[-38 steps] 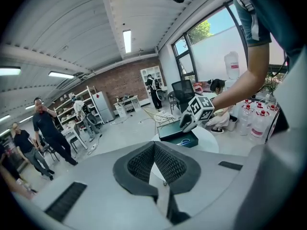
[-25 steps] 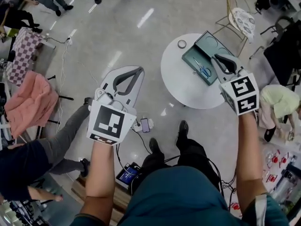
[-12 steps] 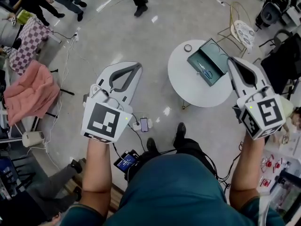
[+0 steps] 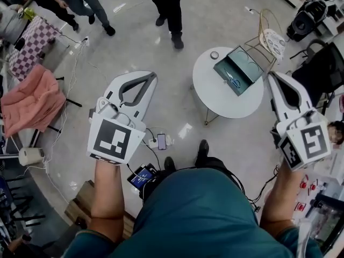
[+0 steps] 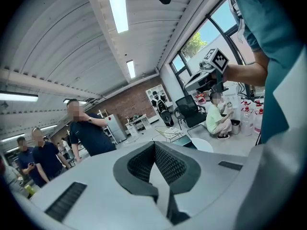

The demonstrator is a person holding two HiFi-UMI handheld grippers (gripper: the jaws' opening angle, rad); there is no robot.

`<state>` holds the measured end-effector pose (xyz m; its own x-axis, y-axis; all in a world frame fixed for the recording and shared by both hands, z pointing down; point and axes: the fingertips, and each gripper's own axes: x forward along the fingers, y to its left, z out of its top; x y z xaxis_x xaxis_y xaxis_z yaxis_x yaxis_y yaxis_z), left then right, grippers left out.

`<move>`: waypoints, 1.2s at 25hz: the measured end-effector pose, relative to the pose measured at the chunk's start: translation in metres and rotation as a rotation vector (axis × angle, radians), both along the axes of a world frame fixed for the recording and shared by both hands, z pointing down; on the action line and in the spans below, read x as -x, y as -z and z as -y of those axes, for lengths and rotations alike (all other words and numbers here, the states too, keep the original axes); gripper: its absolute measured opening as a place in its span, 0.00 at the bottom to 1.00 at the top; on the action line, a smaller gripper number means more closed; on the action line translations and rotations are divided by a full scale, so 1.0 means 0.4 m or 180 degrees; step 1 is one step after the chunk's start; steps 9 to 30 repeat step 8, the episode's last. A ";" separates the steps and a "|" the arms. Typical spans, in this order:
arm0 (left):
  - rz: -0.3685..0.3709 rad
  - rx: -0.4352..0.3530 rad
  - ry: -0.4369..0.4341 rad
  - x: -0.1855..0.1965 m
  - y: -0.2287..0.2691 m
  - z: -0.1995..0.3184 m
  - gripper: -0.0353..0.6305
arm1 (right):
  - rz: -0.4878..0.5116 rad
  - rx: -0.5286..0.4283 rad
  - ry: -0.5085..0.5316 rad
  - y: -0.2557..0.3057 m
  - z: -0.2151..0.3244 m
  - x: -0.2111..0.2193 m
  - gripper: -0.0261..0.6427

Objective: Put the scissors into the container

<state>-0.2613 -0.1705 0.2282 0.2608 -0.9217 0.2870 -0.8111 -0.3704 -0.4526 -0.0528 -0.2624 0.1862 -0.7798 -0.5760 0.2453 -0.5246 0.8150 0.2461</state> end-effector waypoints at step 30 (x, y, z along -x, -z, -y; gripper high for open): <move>0.0024 -0.0039 -0.0050 0.024 0.028 -0.076 0.08 | -0.0045 -0.0003 -0.0063 0.023 -0.078 0.012 0.09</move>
